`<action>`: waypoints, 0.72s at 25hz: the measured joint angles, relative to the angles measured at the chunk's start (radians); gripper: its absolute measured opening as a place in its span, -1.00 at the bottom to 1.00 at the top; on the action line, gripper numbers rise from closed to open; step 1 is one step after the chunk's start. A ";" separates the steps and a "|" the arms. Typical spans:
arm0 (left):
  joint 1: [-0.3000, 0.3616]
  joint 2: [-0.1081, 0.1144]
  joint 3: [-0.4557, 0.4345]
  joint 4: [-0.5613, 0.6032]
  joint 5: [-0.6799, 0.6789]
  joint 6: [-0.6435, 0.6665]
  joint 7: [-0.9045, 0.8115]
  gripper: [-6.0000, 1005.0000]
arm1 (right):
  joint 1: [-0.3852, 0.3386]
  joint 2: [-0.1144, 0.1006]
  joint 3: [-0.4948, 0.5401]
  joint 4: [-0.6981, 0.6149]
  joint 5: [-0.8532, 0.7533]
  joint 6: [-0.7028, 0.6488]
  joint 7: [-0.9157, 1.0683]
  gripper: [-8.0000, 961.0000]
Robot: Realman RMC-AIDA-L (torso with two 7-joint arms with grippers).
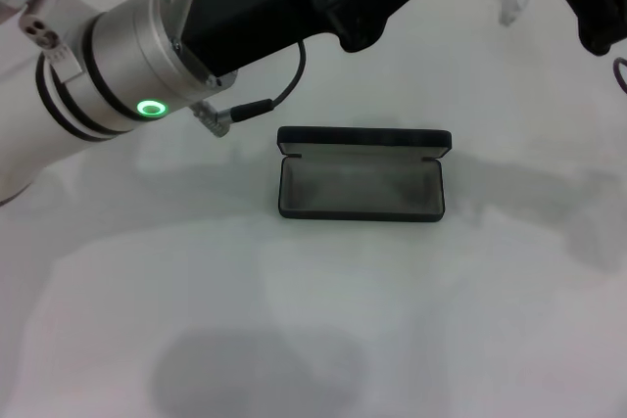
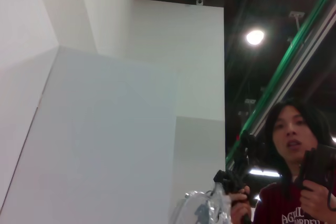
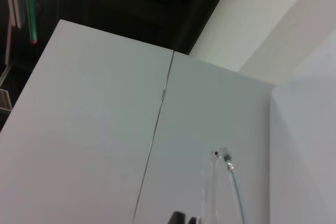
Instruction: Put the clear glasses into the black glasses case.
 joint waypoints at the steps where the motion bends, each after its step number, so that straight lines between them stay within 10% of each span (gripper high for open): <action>1: 0.001 0.001 0.002 0.000 0.002 0.002 -0.001 -0.81 | -0.002 0.000 0.002 0.000 0.004 -0.001 0.000 -0.84; 18: 0.004 -0.002 0.001 0.000 0.027 0.034 0.000 -0.81 | -0.012 0.001 -0.003 0.000 0.030 -0.002 0.000 -0.84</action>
